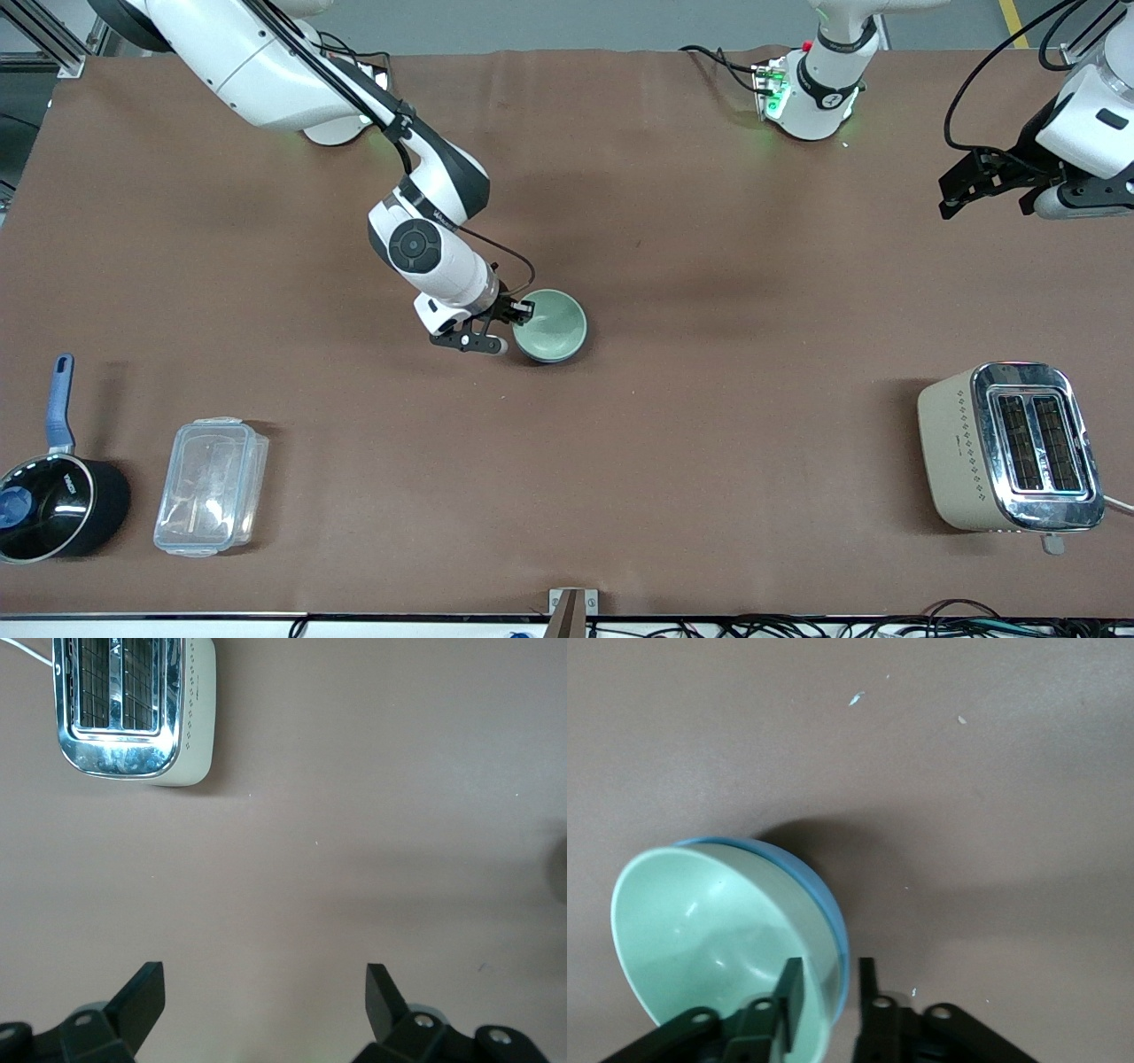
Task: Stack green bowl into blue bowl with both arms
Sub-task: 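Open the right gripper and withdraw it from the stacked bowls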
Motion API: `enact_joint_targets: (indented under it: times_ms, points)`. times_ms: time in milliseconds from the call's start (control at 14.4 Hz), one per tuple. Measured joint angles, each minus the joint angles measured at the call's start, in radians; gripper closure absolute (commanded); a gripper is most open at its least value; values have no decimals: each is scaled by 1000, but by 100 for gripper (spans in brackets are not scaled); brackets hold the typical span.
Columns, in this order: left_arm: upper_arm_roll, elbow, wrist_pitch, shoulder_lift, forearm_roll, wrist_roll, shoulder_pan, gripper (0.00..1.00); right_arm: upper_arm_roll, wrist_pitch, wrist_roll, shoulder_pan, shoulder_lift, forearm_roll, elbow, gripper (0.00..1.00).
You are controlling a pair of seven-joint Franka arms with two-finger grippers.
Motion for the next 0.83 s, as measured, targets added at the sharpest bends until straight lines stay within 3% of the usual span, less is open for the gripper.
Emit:
enact_joint_targets:
  times_ms: [278, 556, 833]
  points:
    - [1, 20, 3, 7, 0, 22, 0, 0, -2, -56, 9, -5, -41, -6, 33, 0]
    - [3, 53, 3, 23, 0, 24, 0, 0, -14, -238, -52, -64, -225, -10, 55, 0]
    - [5, 59, 3, 27, 0, 42, 4, 0, -114, -451, -231, -104, -405, -10, 92, 0]
